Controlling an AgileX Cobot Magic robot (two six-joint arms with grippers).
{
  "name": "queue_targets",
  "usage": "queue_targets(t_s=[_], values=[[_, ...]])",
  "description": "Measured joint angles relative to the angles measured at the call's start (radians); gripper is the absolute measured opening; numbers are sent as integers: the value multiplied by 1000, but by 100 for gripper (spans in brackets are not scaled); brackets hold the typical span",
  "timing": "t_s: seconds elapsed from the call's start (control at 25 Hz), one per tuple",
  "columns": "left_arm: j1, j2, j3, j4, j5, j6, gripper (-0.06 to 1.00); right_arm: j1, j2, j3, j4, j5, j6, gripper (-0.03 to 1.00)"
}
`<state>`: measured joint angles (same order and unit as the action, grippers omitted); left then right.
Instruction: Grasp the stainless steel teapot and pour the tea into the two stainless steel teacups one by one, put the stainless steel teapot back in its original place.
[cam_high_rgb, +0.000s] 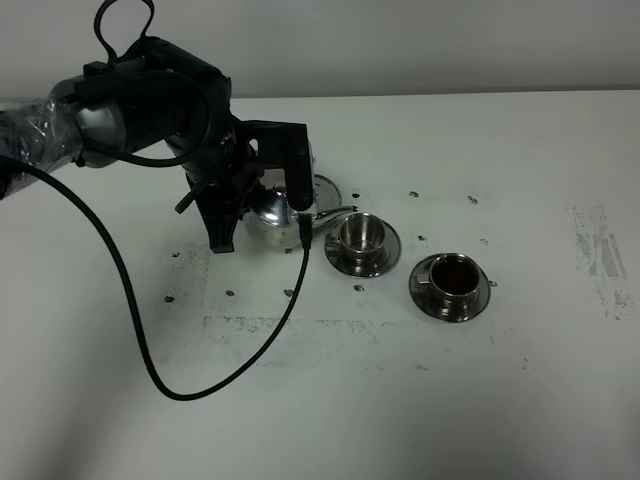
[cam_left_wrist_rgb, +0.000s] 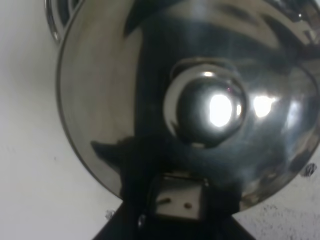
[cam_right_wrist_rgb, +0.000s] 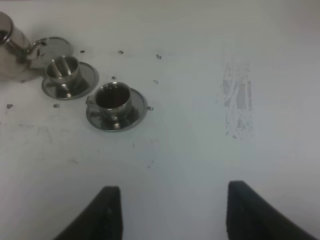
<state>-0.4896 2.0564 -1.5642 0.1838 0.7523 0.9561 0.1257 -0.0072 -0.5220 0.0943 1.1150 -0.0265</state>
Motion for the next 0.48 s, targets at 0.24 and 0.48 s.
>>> queue_targets(t_s=[0.24,0.48], values=[[-3,0,0,53,-4,0,19,0,0,0,0,0,0,45],[-23,0,0,98,-37,-2,19,0,0,0,0,0,0,45]])
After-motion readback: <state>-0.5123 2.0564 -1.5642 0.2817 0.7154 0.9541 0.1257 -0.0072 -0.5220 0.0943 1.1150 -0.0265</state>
